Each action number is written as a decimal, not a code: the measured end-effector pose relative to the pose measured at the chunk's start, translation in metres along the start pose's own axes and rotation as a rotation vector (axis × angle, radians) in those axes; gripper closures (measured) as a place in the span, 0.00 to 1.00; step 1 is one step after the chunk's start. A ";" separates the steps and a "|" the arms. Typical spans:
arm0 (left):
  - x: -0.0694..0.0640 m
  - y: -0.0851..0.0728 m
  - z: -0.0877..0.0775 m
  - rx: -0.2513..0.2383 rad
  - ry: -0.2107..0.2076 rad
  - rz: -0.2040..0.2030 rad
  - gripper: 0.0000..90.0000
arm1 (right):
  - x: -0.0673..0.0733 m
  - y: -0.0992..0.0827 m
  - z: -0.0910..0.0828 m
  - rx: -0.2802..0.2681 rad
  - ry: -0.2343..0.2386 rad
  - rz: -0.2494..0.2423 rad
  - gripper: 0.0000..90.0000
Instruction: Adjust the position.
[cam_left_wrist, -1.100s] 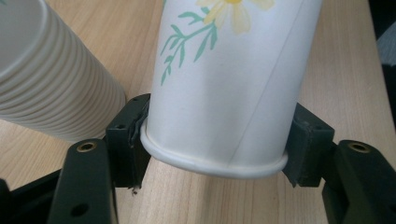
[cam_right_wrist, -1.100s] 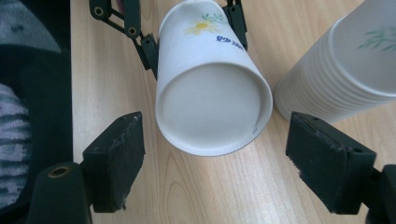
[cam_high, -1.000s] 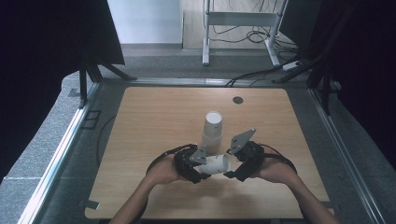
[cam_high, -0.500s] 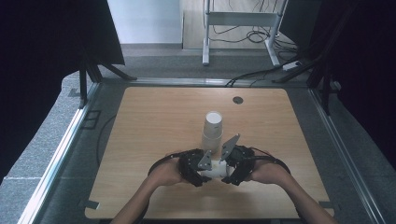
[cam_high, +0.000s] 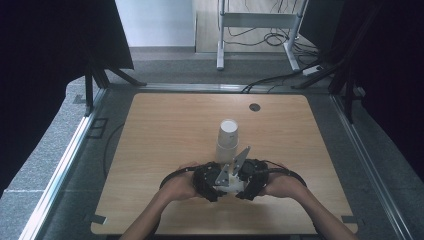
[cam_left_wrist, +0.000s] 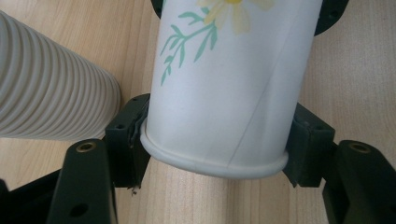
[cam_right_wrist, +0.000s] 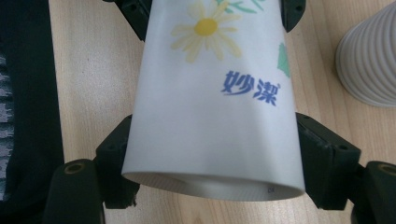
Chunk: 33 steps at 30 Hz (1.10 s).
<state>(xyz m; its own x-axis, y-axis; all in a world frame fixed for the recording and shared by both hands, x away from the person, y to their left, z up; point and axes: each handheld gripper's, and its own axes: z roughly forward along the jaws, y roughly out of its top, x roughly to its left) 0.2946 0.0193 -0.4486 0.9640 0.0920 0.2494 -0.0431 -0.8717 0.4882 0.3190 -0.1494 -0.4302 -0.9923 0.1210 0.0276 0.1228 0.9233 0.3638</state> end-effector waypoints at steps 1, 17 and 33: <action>0.000 0.000 0.000 0.002 0.003 0.003 0.38 | 0.000 0.000 0.001 0.000 0.001 0.001 0.29; -0.002 0.003 0.002 0.032 0.027 0.025 0.38 | 0.000 0.002 0.004 -0.006 0.028 0.007 0.36; 0.001 -0.001 0.000 -0.022 -0.017 -0.034 0.22 | 0.001 -0.002 -0.001 -0.042 0.037 0.041 0.39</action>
<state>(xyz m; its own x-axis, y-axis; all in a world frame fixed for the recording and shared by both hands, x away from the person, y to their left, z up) 0.2958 0.0201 -0.4487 0.9694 0.1132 0.2178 -0.0156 -0.8572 0.5147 0.3174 -0.1514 -0.4301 -0.9866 0.1439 0.0772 0.1628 0.9015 0.4009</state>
